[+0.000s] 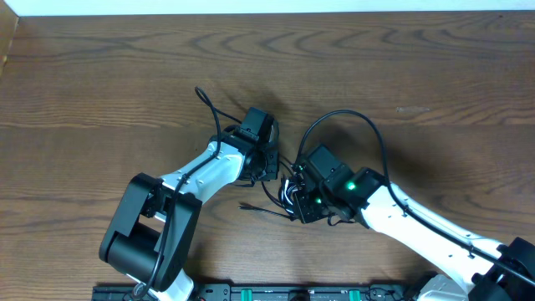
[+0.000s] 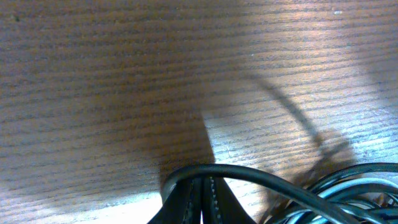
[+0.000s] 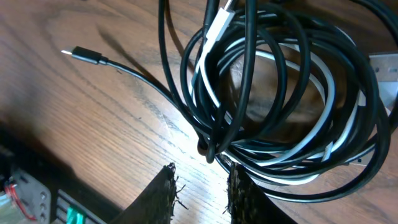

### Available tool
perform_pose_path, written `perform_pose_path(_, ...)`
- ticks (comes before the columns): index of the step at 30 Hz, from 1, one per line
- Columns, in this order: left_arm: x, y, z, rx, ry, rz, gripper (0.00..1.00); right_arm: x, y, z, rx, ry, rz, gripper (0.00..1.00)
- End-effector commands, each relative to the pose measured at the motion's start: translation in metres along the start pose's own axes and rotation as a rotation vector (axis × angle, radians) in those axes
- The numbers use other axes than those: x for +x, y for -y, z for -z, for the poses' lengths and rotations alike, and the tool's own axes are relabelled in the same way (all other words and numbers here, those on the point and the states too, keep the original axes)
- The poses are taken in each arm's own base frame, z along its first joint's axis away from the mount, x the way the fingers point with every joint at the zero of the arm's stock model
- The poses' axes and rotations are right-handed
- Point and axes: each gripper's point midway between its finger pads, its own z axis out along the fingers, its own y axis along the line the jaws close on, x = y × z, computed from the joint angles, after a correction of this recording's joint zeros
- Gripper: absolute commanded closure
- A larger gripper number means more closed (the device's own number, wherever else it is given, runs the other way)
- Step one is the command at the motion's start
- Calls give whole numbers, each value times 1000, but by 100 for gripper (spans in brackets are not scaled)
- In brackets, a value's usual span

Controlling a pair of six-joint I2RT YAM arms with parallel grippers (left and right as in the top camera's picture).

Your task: Untangle cables

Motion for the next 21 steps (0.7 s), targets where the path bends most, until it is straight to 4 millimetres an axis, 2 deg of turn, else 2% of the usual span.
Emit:
perform_pose_path(1, 9, -25, -11, -94, -27, 5, 91, 7, 7, -13, 65, -15, -36, 75)
perform_pose_path(4, 9, -25, -11, -94, -27, 5, 91, 9, 5, -24, 70, -32, -37, 79)
perform_pose_path(7, 9, -25, -11, -94, -27, 5, 91, 8, 8, -38, 89, -39, -34, 98)
perform_pose_path(8, 9, -25, -11, -94, -27, 5, 90, 6, 10, -40, 98, -35, -34, 99)
perform_pose_path(12, 9, -25, -11, -94, -27, 5, 90, 1, 18, -43, 129, -17, -41, 99)
perform_pose_path(17, 10, -24, -11, -92, -28, 5, 91, -6, 21, -35, 93, -8, -62, 99)
perform_pose_path(21, 15, -8, -11, 3, -63, 7, 91, -14, 22, -27, 41, 0, -70, 99)
